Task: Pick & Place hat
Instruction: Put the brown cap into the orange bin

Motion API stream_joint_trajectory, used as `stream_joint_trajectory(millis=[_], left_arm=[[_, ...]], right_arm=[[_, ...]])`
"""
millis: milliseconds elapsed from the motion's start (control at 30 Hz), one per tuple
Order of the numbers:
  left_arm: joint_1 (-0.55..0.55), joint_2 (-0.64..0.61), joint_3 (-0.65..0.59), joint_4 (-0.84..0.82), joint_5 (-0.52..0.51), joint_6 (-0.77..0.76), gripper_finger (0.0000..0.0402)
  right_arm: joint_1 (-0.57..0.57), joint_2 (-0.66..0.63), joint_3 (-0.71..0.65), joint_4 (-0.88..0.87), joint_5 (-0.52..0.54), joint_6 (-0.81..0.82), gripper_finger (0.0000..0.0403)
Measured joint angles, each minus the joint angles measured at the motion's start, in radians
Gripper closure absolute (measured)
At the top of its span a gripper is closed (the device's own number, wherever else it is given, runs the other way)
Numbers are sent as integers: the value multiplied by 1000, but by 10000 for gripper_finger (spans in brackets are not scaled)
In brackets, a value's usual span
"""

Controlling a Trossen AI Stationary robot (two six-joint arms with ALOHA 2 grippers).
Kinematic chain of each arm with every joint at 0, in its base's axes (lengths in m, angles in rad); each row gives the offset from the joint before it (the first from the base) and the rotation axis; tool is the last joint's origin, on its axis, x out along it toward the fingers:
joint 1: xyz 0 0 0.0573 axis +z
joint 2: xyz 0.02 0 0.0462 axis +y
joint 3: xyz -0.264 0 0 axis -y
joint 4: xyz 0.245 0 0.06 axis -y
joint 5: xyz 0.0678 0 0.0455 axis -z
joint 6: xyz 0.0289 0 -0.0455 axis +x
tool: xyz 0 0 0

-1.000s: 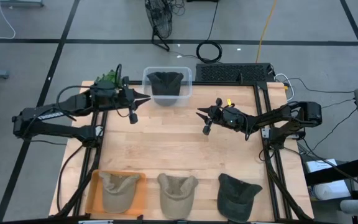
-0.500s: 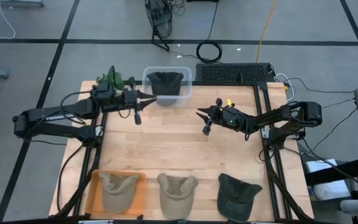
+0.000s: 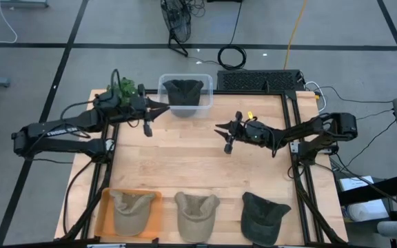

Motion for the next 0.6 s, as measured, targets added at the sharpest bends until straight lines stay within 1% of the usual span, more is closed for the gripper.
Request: stream_joint_trajectory(millis=[133, 300, 500, 600], left_arm=[[-16, -37, 1, -28, 9, -33, 353], [-61, -23, 1, -51, 10, -66, 353], [-151, 3, 1, -60, 10, -161, 353], [-215, 5, 1, -74, 10, -197, 353]], right_arm=[[47, 0, 64, -98, 0, 6, 330], [124, 0, 127, -257, -1, 79, 330], [265, 0, 128, -250, 1, 155, 330], [337, 0, 128, -234, 31, 186, 330]])
